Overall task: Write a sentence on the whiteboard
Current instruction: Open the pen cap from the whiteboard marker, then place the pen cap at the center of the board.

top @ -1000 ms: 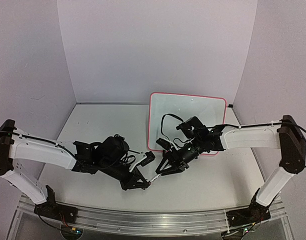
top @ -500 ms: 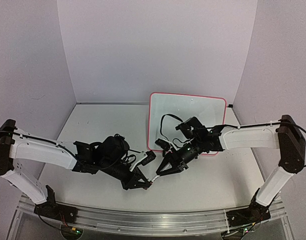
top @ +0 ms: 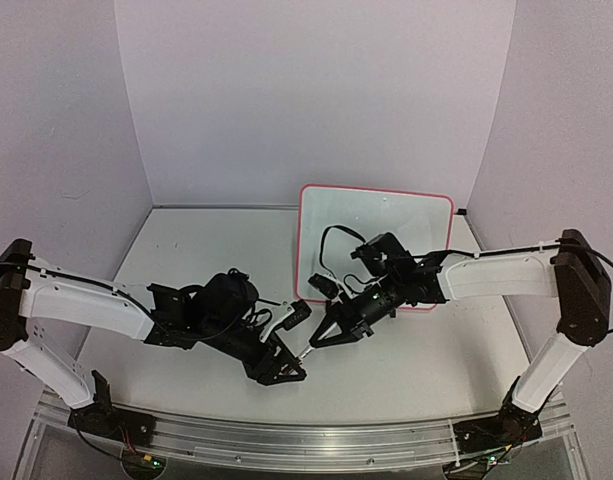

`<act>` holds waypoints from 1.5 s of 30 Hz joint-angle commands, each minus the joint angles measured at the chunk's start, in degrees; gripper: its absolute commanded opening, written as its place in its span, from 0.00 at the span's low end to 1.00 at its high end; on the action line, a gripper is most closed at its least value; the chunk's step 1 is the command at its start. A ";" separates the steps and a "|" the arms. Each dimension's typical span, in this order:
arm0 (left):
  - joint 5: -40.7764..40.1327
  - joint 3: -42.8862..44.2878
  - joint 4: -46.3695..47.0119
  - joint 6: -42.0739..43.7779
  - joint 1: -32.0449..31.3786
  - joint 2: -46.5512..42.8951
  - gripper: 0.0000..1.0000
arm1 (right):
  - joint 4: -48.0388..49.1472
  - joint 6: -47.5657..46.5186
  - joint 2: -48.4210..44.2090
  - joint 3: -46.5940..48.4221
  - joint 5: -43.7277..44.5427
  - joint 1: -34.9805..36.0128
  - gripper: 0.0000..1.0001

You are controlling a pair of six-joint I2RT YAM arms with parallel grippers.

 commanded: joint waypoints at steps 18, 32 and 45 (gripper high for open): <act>1.29 -1.54 0.31 2.00 -0.34 -3.21 0.00 | 3.73 -1.03 -9.01 -3.43 -4.74 -7.90 0.00; -10.12 -6.80 -0.98 -1.51 -0.23 -7.57 0.00 | -9.02 -9.42 -14.78 -2.13 -4.53 -15.72 0.00; -29.58 -1.43 -14.61 -9.81 5.00 -0.51 0.01 | -9.31 -6.51 -25.37 -4.32 25.62 -16.31 0.00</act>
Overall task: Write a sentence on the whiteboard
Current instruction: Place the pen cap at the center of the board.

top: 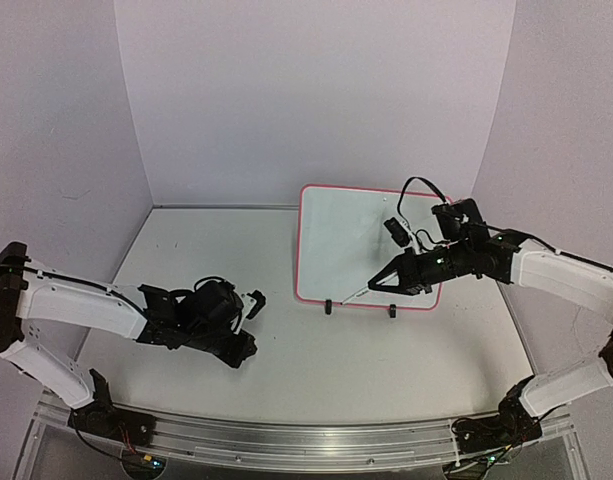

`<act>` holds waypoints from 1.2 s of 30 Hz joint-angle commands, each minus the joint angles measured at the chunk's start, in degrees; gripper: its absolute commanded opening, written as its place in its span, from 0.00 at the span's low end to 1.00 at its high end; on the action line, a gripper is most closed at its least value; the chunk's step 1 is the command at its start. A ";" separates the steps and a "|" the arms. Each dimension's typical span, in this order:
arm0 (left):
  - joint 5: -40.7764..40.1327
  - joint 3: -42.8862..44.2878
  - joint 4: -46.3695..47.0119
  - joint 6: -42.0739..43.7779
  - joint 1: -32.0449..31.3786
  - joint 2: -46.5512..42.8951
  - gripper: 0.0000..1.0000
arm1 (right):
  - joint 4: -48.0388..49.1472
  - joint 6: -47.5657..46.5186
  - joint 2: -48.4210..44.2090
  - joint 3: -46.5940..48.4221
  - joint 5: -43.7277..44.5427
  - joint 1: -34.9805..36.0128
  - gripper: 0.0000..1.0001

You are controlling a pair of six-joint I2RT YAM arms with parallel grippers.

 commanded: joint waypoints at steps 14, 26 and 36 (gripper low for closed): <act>-1.75 10.57 -5.03 -0.27 1.54 13.20 0.10 | 2.28 3.83 -17.54 -6.98 30.88 0.05 0.00; -1.71 11.09 -4.88 -1.32 1.64 13.33 0.41 | 3.75 3.94 -18.42 -8.22 33.15 0.05 0.00; 1.98 12.25 -3.56 -0.80 7.31 7.58 0.76 | 6.47 5.10 -21.77 -10.44 34.93 0.05 0.00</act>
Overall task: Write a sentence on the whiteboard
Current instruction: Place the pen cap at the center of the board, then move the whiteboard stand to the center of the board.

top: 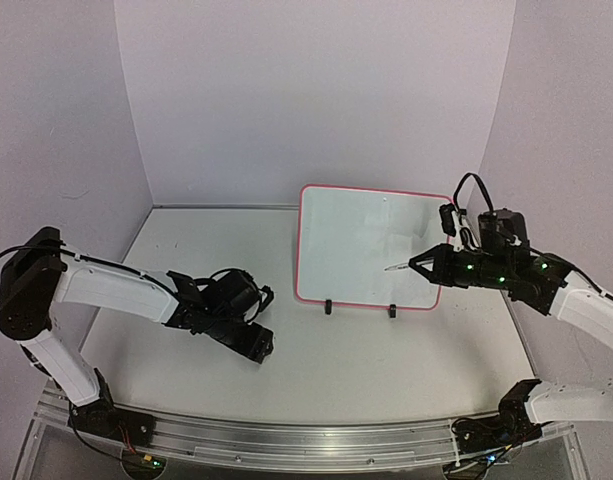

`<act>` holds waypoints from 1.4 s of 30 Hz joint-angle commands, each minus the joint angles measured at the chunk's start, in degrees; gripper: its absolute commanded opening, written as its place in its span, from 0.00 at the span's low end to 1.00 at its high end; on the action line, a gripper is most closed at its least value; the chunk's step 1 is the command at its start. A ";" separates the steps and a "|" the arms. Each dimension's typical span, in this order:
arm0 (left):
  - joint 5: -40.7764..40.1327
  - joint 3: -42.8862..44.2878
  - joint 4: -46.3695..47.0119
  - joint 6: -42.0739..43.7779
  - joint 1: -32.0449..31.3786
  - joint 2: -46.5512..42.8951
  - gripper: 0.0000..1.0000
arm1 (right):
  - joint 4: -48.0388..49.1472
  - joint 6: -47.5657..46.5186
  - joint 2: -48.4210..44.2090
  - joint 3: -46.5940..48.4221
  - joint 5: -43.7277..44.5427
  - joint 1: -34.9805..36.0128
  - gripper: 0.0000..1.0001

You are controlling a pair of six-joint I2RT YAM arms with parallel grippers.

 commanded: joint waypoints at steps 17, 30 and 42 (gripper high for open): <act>21.94 17.99 20.80 8.33 13.37 8.06 0.67 | 11.49 4.78 -4.39 -6.85 2.01 0.08 0.00; -2.70 21.05 22.46 -12.37 2.16 16.64 0.54 | 12.75 5.88 -4.84 -8.51 4.78 0.15 0.00; -10.26 31.28 12.88 -16.10 -1.81 25.62 0.45 | 14.15 6.85 -6.74 -10.24 5.98 0.15 0.00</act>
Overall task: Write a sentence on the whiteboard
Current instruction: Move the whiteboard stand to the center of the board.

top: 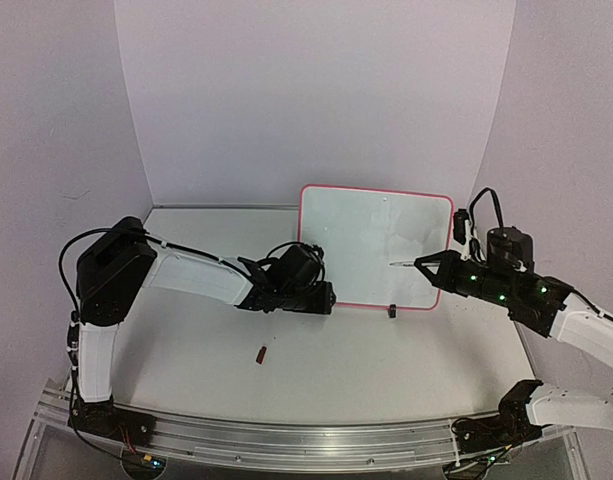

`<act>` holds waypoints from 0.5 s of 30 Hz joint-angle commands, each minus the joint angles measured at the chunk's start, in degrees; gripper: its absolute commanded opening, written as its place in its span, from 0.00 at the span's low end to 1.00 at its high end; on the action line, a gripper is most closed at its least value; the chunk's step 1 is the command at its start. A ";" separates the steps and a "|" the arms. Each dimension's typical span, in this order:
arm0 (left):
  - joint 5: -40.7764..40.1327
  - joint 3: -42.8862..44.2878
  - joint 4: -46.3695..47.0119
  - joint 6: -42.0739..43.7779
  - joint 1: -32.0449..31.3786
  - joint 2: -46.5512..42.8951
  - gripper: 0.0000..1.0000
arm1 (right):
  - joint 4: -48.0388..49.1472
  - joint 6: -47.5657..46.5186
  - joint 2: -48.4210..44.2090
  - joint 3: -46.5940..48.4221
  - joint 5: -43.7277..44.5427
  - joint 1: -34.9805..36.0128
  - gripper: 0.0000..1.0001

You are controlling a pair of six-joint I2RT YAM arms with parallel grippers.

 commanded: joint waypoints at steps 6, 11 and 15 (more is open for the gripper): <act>-5.57 5.87 -5.58 -4.23 -1.36 3.65 0.42 | 2.65 0.73 -1.49 -1.61 1.84 0.13 0.00; -5.71 7.94 -6.55 -3.75 -1.94 5.46 0.42 | 2.83 0.56 -1.72 -1.79 1.68 0.15 0.00; -6.17 8.96 -7.16 -3.73 -2.03 6.85 0.42 | 3.01 0.63 -1.90 -2.12 1.71 0.11 0.00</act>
